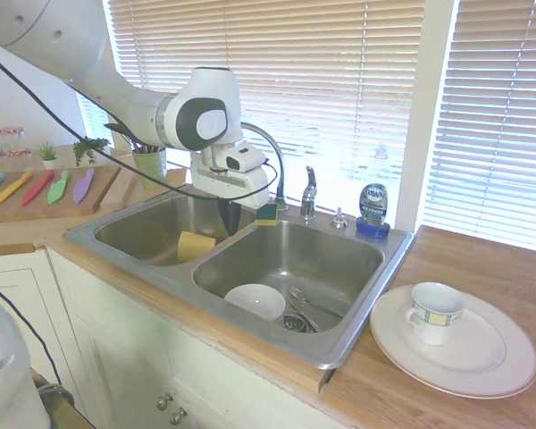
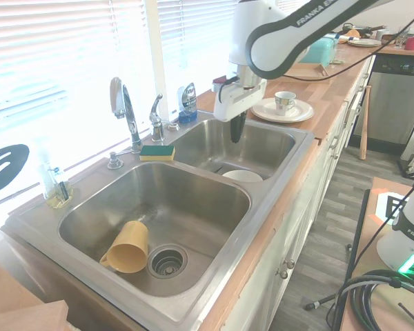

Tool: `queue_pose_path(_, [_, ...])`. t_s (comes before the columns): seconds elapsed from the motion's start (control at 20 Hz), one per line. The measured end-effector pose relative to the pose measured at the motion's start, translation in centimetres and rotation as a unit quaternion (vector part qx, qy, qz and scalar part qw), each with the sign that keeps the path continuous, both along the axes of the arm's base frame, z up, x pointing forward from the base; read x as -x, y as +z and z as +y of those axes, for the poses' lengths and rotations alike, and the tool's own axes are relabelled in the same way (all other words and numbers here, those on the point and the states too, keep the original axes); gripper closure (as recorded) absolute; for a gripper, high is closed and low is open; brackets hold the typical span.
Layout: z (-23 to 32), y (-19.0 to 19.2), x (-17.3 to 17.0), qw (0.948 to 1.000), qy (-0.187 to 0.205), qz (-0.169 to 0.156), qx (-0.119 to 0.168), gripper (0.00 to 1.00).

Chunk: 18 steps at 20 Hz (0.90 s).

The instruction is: Turn off the faucet

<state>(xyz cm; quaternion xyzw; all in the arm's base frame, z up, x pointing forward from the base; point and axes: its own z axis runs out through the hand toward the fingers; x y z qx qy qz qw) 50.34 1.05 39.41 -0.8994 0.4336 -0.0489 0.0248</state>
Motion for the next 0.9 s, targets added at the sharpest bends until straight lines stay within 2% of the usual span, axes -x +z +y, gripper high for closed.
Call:
queue_pose_path(0.3, [1.6, 1.3, -8.0, 0.9994, -0.015, -0.031, -0.001, 1.00])
queue_pose_path(0.65, [0.6, 3.8, -16.3, 0.9972, -0.041, -0.061, 0.009, 1.00])
queue_pose_path(0.9, [0.1, 5.0, -20.4, 0.9921, -0.056, -0.112, -0.001, 1.00])
